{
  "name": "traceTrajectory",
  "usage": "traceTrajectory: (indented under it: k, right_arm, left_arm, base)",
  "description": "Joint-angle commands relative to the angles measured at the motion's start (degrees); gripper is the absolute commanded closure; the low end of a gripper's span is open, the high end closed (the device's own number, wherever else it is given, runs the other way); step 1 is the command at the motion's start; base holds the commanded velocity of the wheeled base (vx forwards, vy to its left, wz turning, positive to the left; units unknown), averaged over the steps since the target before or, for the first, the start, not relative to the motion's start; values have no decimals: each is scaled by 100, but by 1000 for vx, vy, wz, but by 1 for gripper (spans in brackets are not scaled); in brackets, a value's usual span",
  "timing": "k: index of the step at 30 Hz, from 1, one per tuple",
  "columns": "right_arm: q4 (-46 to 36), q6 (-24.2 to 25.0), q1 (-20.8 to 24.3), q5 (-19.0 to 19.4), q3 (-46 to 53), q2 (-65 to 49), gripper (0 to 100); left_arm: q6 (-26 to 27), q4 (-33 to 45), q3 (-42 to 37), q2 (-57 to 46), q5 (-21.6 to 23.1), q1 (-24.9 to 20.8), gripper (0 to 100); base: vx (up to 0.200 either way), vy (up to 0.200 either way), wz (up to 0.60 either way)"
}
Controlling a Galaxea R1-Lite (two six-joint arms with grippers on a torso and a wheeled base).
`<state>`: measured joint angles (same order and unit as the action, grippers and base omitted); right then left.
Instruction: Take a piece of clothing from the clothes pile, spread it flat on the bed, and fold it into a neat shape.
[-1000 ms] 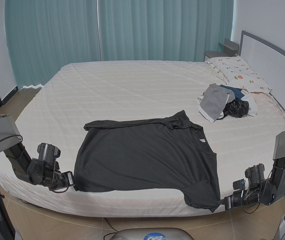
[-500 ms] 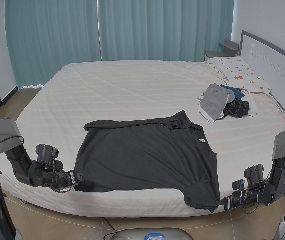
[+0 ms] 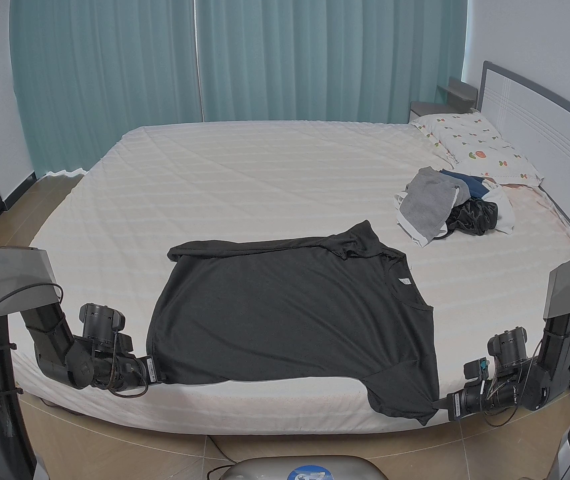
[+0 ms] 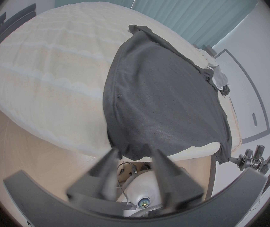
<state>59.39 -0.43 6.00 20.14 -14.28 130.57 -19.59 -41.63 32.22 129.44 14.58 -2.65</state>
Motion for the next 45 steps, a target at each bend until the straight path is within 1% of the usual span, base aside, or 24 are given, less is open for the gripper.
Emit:
traceTrajectory:
  k: [1,6,10,11,12,13,14,17,19,20,21,22,23,29,33,34,38,41,43,45]
  right_arm:
    - [2,-1,-2,-1,21,3,100]
    - [2,-10,-2,-1,74,-41,100]
    - [2,-28,-37,-1,127,-102,100]
    - [2,-54,-28,-1,153,-120,100]
    - [2,-54,-28,-1,153,-120,100]
    - [-7,-151,-20,-1,223,-129,100]
    - [-7,-212,-20,-1,241,-129,100]
    - [-7,-300,-28,-1,294,-155,100]
    - [-15,-309,-20,-1,338,-208,100]
    - [-15,-326,15,-1,382,-234,100]
    - [-15,-335,15,-1,390,-234,100]
    - [-24,-423,95,-1,478,-243,100]
    - [-24,-476,130,-1,505,-225,100]
    - [-24,-529,174,-28,478,-32,100]
    - [-15,-537,165,-300,408,3,100]
    - [-15,-537,165,-344,408,12,0]
    - [55,-485,156,-344,276,38,0]
    - [108,-397,42,-309,136,-137,0]
    - [99,-98,-2,-300,4,-304,0]
    - [116,333,-2,-309,-172,-357,0]
  left_arm:
    - [-1,32,-5,81,-96,10,100]
    - [34,67,-14,46,-104,62,100]
    - [166,217,-84,-173,-280,89,100]
    - [298,647,-23,-297,-518,89,100]
    - [298,647,-23,-297,-518,89,100]
    - [342,1104,83,-428,-685,80,100]
    - [342,1298,153,-481,-720,80,100]
    - [368,1526,197,-525,-790,71,100]
    - [368,1553,197,-560,-931,62,100]
    - [395,1553,197,-560,-1142,71,100]
    - [395,1553,197,-560,-1159,71,100]
    - [474,1579,188,-551,-1405,71,100]
    - [518,1588,171,-543,-1449,71,100]
    - [641,1781,171,-507,-1484,18,100]
    - [641,1878,153,-499,-1476,-96,100]
    - [641,1878,135,-499,-1476,-122,0]
    - [614,1843,144,-481,-1467,-184,0]
    - [588,1825,188,-516,-1405,-175,0]
    - [579,1808,215,-543,-1361,-157,0]
    - [518,1764,258,-560,-1238,-140,0]
  base:
    - [0,0,0]
    - [0,0,0]
    - [0,0,0]
    - [0,0,0]
    - [0,0,0]
    - [0,0,0]
    - [0,0,0]
    - [0,0,0]
    - [0,0,0]
    - [0,0,0]
    - [0,0,0]
    - [0,0,0]
    - [0,0,0]
    - [0,0,0]
    - [0,0,0]
    - [0,0,0]
    - [0,0,0]
    - [0,0,0]
    - [0,0,0]
    - [0,0,0]
